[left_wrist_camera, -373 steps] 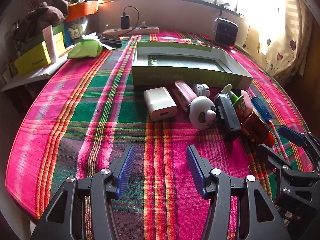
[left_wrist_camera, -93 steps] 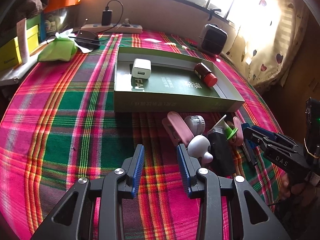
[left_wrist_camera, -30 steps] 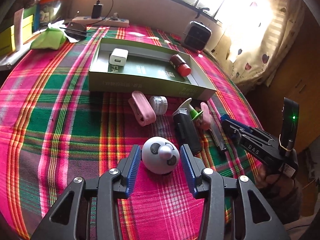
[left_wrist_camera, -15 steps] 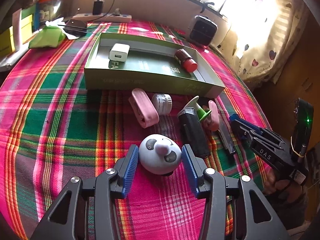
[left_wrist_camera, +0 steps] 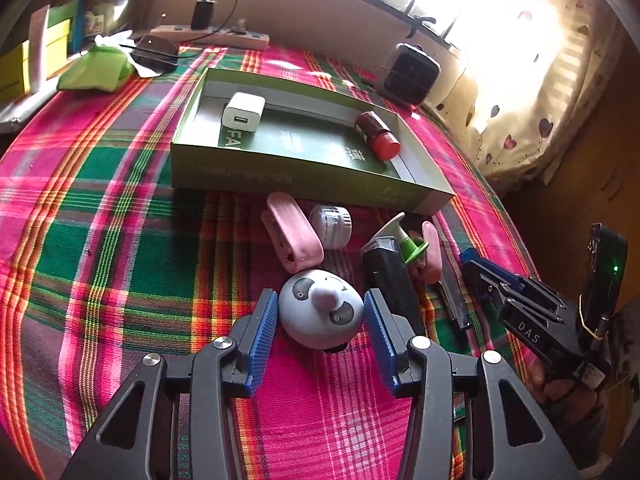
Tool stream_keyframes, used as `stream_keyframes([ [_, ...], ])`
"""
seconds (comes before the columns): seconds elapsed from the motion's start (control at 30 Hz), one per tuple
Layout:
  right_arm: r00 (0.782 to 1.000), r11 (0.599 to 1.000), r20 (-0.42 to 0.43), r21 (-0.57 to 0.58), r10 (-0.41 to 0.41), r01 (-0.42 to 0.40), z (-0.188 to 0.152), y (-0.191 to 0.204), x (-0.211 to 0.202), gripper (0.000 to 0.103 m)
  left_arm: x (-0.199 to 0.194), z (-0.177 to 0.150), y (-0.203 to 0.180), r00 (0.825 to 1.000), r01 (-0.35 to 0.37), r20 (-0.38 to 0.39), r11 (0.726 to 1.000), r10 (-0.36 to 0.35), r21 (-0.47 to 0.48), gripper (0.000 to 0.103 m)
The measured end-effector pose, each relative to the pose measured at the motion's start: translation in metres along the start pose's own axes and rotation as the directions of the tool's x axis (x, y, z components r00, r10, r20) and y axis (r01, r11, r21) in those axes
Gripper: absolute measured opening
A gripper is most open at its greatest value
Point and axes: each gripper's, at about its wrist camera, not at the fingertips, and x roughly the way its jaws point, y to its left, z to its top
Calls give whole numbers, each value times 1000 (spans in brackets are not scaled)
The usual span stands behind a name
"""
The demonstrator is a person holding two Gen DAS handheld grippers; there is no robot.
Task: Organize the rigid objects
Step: 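Hold the blue USB stick in the right tool while the left tool grasps the panda toy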
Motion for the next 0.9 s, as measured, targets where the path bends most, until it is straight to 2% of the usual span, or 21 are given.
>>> stream_keyframes([
  [0.27,1000,1000,0,-3,-5,5,0,1,0,25,2,3,-5,1000,-29,-11,998,30,52,44],
  [0.4,1000,1000,0,-3,-6,6,0,1,0,25,1,6,3,1000,-19,-2,1000,19,18,44],
  [0.63,1000,1000,0,-1,-7,7,0,1,0,25,0,7,7,999,-42,5,999,42,13,44],
  [0.9,1000,1000,0,-2,-9,9,0,0,0,25,1,8,9,1000,-22,5,1000,22,-5,44],
])
